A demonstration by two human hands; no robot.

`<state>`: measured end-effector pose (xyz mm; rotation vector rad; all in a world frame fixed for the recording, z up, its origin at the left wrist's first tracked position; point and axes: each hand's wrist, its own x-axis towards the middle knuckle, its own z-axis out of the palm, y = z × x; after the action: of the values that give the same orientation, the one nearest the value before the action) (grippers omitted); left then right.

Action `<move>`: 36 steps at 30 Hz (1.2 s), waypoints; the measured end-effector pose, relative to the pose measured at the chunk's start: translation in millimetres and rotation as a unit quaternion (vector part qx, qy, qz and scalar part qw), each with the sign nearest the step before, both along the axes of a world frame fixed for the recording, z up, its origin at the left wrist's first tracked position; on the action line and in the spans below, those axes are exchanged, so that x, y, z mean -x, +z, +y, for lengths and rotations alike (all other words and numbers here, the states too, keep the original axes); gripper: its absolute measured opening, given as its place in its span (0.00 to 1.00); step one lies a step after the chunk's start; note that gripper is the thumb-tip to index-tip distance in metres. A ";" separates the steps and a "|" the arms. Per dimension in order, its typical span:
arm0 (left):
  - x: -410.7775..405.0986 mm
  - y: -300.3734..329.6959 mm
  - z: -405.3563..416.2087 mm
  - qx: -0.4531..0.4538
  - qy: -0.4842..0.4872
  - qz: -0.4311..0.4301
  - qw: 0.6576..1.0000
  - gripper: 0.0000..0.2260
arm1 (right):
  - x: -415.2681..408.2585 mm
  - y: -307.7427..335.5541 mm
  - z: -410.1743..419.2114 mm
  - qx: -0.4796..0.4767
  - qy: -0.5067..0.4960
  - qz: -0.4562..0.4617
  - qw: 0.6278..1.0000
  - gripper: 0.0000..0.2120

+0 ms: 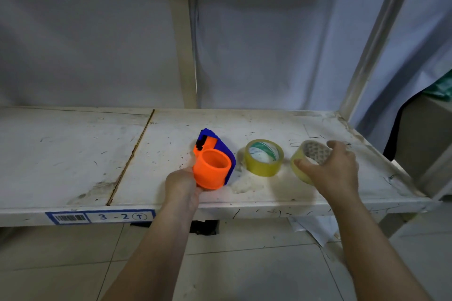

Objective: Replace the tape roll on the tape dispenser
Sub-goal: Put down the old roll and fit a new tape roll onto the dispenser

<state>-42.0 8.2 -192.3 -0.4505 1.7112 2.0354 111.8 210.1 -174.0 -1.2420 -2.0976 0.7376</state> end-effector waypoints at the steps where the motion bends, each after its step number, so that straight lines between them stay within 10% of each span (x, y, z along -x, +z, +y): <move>1: 1.3 -0.6 2.8 0.048 -0.012 0.025 0.998 0.11 | 1.7 -4.3 1.7 -0.013 0.004 -0.014 1.000 0.40; 7: -6.2 1.3 -2.4 0.264 -0.053 0.219 0.938 0.21 | 6.0 -25.2 6.2 -0.053 0.028 -0.061 0.996 0.41; 21: -42.2 25.5 -21.3 0.301 -0.102 0.330 0.889 0.21 | 51.3 -29.9 -45.0 -0.246 0.193 -0.151 0.938 0.15; 27: -67.1 33.6 -19.7 0.291 -0.131 0.415 0.852 0.16 | 57.7 -50.0 -48.5 -0.194 0.182 -0.180 0.947 0.14; 33: -71.1 30.6 -15.1 0.228 -0.171 0.403 0.869 0.13 | 47.5 -24.9 -56.0 0.009 0.174 0.023 0.984 0.05; 36: -72.2 33.3 -13.9 0.206 -0.179 0.387 0.881 0.13 | 34.9 -6.9 -73.6 0.190 0.237 0.157 0.940 0.07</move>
<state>30.2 -5.7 -159.0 0.6283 2.4650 1.6550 76.9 136.5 -180.9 -0.7199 -2.0528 1.5084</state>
